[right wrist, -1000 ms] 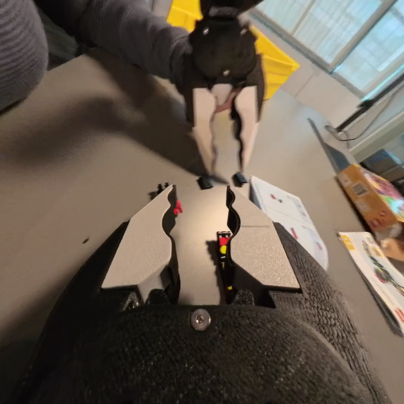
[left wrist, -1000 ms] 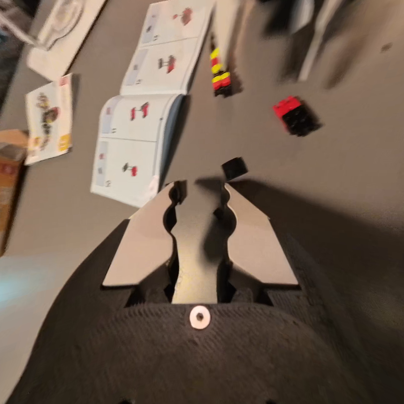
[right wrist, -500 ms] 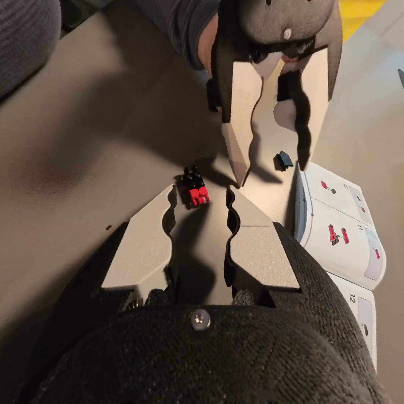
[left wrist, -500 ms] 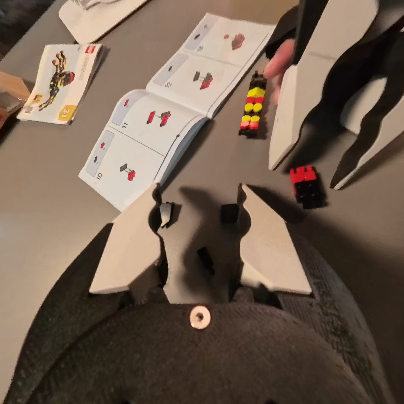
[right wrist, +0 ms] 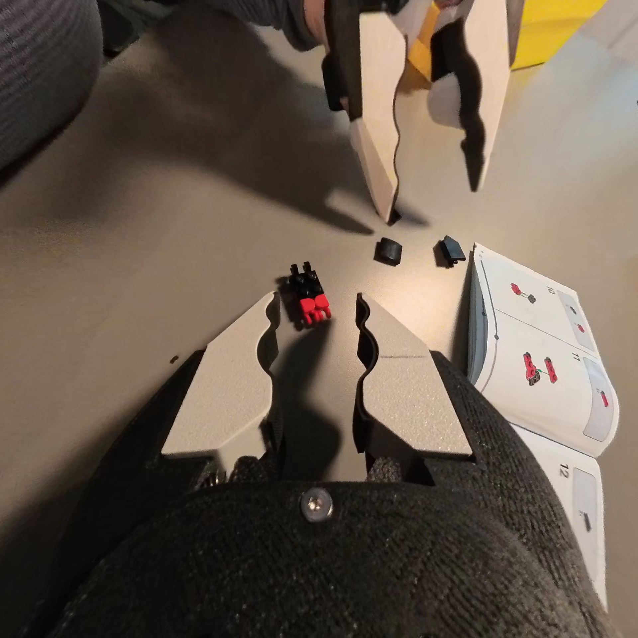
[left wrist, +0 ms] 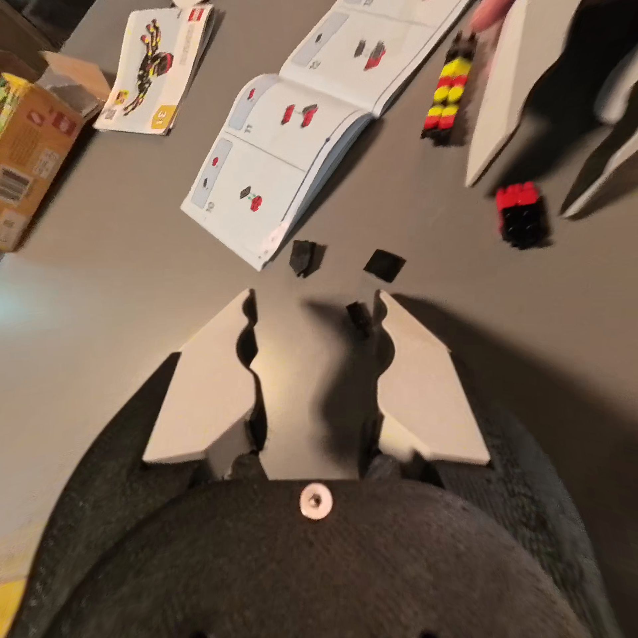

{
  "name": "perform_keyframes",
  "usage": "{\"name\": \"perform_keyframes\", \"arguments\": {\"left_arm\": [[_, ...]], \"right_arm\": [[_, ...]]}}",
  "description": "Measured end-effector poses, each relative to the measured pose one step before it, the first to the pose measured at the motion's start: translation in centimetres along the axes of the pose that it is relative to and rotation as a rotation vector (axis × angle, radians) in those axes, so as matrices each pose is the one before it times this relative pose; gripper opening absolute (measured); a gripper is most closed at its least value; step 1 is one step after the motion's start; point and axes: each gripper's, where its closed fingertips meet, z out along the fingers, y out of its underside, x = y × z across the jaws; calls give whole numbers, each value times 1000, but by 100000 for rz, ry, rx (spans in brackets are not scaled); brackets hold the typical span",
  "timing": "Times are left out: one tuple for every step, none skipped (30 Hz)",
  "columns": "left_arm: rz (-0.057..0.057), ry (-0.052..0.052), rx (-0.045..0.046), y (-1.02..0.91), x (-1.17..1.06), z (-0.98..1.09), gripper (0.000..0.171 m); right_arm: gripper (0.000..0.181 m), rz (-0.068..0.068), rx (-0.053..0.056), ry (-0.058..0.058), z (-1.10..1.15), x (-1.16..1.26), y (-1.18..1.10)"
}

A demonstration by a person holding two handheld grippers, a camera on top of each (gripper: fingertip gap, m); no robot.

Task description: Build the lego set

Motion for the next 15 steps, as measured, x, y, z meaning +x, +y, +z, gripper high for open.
{"name": "perform_keyframes", "arguments": {"left_arm": [[-4875,5319,3605,-475,654,-151,61],[-5417,5170,3003,-544,723,-37,55],[-4027,3501,1425,-355,571,93,52],[-1953,1258,-233,-92,330,202,52],[-354,-998,-752,15,77,280,56],[1049,-1832,-650,29,-7,321,59],[2192,-2007,-777,67,-27,320,61],[2533,-1976,-934,92,-61,331,63],[2102,-2153,-509,16,-157,278,64],[1390,-1588,266,-87,-148,247,64],[377,-736,815,-196,-87,195,64],[-196,-207,1208,-267,-39,171,64],[-78,358,1174,-279,38,158,64],[323,821,857,-225,126,189,64],[708,-295,-281,-2,-14,212,63]], "right_arm": [[42,783,-121,-326,19,37,16],[42,656,-108,-278,12,32,12],[42,412,20,-169,-5,21,-1],[42,216,119,-4,-7,23,-20],[42,80,88,75,-10,20,-9],[41,-31,-51,63,8,12,-1],[41,-126,-182,34,15,-10,24],[41,-211,-205,29,18,-11,22],[41,-263,-159,33,21,-20,12],[41,-250,-128,13,17,-18,13],[40,-168,-137,13,11,-17,20],[40,-171,-71,30,10,-12,3],[40,-219,84,48,-8,-20,-15],[40,-178,106,36,-11,-5,-8],[40,-79,44,12,-4,-4,-18]]}}
